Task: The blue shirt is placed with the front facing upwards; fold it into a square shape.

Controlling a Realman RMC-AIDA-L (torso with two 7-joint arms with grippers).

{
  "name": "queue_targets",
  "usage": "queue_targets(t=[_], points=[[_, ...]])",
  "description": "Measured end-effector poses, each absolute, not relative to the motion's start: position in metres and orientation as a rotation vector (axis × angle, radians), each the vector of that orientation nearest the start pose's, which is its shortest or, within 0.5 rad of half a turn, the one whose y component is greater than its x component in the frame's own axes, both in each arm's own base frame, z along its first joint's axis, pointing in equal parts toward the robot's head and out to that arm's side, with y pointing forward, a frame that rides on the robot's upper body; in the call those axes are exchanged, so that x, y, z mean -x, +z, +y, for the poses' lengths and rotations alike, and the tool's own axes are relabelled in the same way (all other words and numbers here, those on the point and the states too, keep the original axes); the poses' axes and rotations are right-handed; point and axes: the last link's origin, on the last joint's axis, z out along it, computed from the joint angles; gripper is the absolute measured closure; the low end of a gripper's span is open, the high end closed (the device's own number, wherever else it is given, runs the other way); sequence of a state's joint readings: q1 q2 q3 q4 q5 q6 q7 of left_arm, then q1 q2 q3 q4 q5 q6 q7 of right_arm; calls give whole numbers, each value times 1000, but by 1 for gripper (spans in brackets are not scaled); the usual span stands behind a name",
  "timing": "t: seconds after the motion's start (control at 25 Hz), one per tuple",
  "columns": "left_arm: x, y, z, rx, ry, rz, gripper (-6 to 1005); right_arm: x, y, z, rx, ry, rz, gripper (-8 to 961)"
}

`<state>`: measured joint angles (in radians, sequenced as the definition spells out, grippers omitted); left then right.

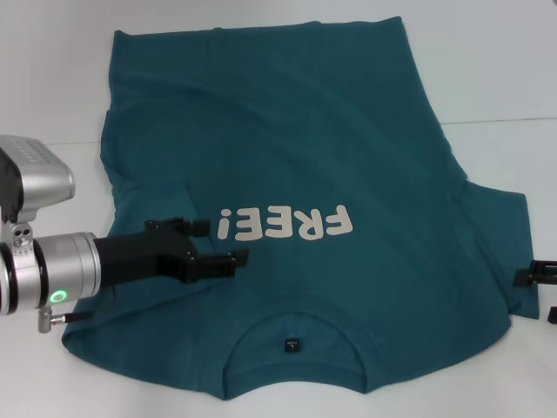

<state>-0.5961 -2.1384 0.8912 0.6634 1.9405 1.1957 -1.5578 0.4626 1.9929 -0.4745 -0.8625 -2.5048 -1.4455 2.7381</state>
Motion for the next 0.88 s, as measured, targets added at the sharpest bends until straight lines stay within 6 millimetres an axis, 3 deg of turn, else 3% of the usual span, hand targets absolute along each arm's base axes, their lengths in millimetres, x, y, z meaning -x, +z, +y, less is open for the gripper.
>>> queue_targets(t=[0.88], points=[[238, -42, 371, 2603, -542, -777, 95, -370, 72, 323, 1567, 404, 2177, 111]])
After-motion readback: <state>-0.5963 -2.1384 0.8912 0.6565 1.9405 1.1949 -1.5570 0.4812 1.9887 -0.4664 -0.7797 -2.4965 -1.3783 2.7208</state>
